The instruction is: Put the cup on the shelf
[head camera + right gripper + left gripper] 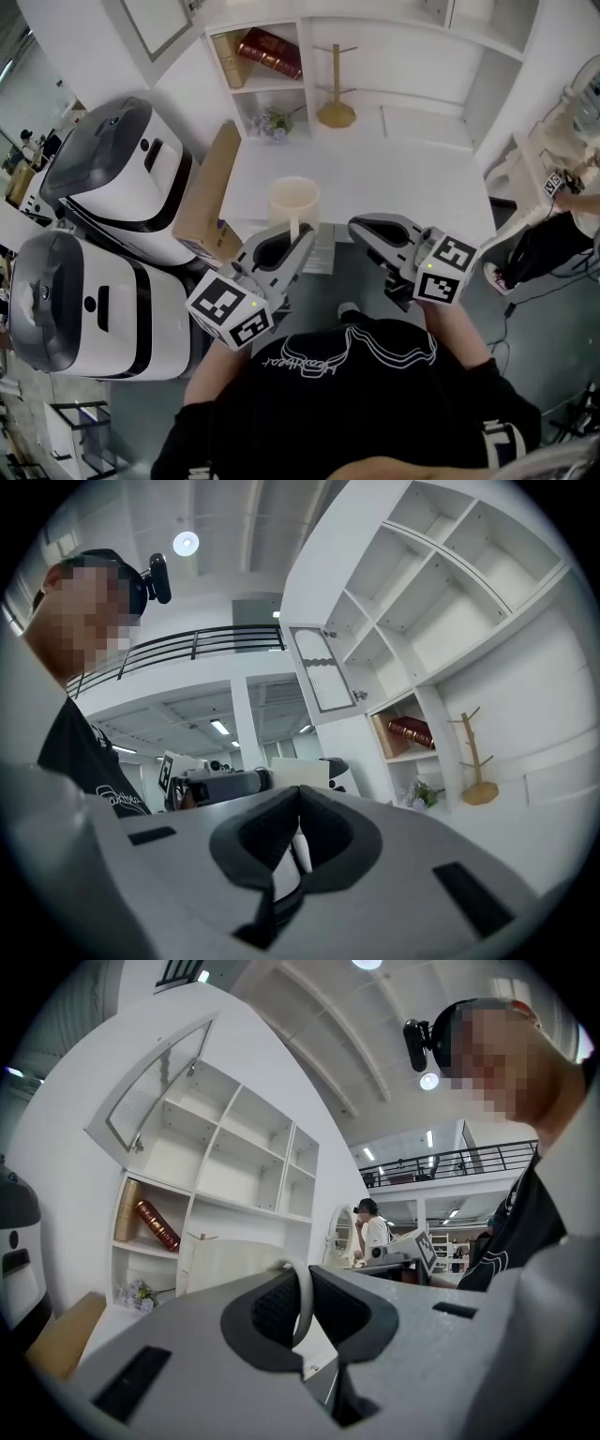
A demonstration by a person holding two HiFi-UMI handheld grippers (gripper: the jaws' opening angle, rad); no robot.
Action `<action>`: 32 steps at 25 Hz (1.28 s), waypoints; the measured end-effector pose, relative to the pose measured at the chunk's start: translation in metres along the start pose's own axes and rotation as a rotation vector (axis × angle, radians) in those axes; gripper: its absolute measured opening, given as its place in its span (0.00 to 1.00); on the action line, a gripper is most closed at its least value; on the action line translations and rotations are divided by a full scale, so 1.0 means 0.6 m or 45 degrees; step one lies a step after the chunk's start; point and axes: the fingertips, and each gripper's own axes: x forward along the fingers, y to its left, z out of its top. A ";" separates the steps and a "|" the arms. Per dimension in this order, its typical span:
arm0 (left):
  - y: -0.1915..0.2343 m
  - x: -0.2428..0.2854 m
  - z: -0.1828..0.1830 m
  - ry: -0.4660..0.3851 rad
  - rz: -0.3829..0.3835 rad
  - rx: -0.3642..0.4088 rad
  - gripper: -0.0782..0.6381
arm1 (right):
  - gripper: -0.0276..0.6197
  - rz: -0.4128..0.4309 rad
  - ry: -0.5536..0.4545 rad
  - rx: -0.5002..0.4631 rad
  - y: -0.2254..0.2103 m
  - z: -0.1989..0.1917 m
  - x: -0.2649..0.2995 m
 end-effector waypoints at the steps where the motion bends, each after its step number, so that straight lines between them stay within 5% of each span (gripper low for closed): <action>1: 0.008 0.005 0.002 -0.001 0.006 0.002 0.14 | 0.05 0.008 0.002 0.000 -0.008 0.002 0.006; 32: 0.410 0.277 0.157 -0.098 0.219 0.206 0.14 | 0.05 0.214 -0.004 -0.056 -0.409 0.161 0.253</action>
